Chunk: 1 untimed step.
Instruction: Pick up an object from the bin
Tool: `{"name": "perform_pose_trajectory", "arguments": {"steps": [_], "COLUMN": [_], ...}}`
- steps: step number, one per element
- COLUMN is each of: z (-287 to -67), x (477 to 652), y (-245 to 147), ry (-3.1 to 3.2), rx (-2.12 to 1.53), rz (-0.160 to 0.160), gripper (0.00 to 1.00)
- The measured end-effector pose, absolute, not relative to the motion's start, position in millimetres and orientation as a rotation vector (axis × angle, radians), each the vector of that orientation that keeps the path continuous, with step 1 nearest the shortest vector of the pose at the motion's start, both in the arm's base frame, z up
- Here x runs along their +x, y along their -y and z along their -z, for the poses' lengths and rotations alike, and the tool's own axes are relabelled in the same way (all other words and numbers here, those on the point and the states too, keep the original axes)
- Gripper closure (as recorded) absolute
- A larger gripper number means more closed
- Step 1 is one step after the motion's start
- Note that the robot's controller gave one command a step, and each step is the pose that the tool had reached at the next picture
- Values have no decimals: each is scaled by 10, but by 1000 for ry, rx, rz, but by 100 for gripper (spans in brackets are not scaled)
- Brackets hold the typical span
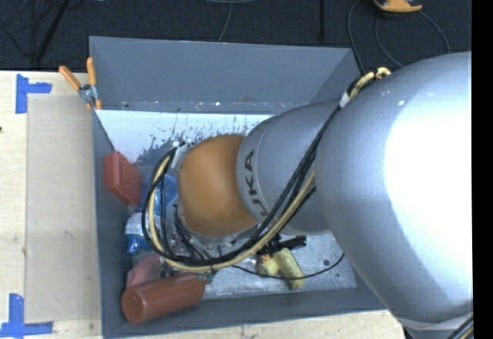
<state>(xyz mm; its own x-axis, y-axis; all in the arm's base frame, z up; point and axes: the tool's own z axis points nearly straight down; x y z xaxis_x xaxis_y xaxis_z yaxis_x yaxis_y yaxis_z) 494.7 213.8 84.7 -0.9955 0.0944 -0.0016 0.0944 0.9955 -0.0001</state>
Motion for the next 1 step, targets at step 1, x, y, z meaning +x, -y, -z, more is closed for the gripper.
{"name": "perform_pose_trajectory", "arguments": {"steps": [1], "z": [-847], "x": [4946], "y": [-2138], "ry": [-3137], "rx": [149], "rz": [0], "gripper": [100]}}
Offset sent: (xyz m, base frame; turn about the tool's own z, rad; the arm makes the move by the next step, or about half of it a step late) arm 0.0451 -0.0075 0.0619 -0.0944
